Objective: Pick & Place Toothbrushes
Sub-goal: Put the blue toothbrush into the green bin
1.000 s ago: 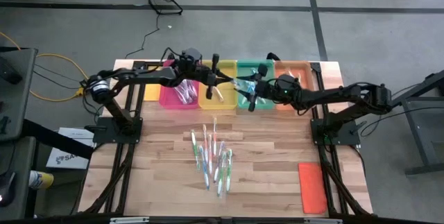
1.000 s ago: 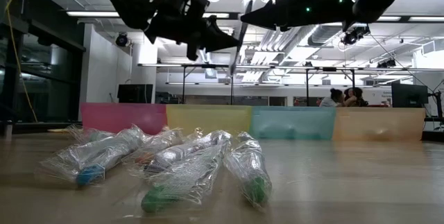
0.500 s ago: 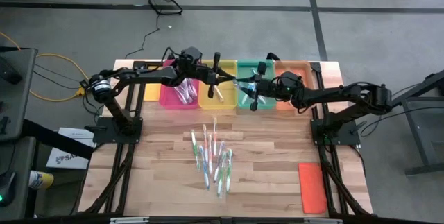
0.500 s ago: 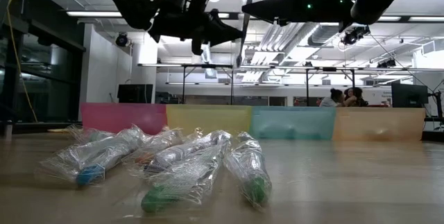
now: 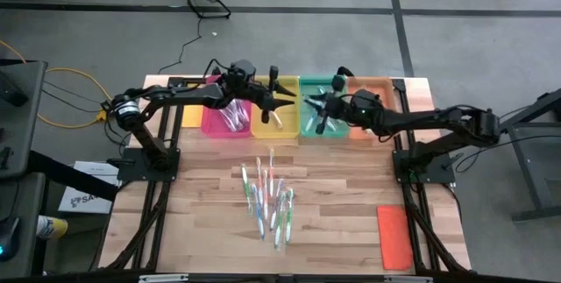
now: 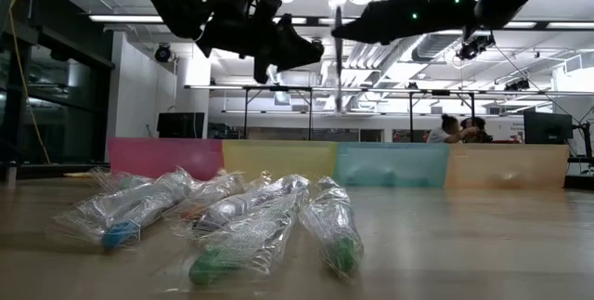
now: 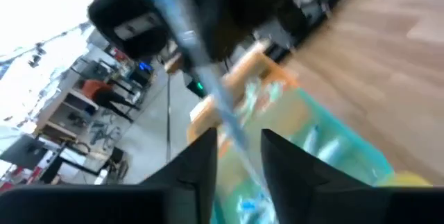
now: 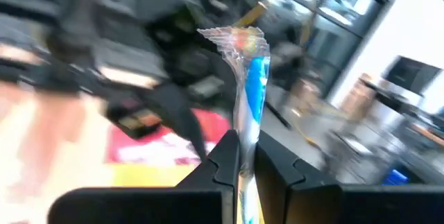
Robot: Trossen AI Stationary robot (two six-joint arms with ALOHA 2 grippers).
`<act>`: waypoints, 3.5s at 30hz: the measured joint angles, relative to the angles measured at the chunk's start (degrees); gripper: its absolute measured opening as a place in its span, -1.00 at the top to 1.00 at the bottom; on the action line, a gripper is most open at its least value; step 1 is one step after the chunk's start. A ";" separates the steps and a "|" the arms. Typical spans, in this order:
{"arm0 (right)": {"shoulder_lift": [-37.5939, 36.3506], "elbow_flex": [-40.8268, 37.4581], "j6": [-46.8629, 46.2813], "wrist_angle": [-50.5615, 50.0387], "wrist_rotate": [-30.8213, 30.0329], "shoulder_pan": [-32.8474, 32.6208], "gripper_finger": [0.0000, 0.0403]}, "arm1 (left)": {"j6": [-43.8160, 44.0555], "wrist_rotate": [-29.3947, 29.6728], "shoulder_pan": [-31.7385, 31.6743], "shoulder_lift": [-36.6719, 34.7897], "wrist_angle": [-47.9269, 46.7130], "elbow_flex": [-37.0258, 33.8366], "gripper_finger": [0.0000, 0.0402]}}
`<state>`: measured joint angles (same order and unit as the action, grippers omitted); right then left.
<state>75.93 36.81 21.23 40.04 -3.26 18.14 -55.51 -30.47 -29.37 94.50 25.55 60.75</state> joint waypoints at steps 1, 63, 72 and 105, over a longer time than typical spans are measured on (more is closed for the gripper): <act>-0.96 0.00 0.53 -1.71 -1.70 0.43 0.91 | -1.07 0.96 -0.12 -0.25 -1.04 -0.02 0.42; 2.07 -0.01 -1.36 -29.35 -6.99 10.07 -0.19 | -7.32 6.00 -0.28 -1.44 -18.34 -0.04 0.28; 4.17 -0.01 -7.33 -26.74 11.63 10.48 -0.13 | -7.38 6.01 -0.28 -1.44 -18.05 -0.04 0.28; 16.38 0.01 -0.01 -18.31 -0.03 11.16 0.80 | -7.23 5.90 -0.26 -1.44 -18.18 -0.04 0.28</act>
<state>92.31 36.82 21.22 21.74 -3.29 29.30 -62.74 -24.58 -29.63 93.06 7.36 60.71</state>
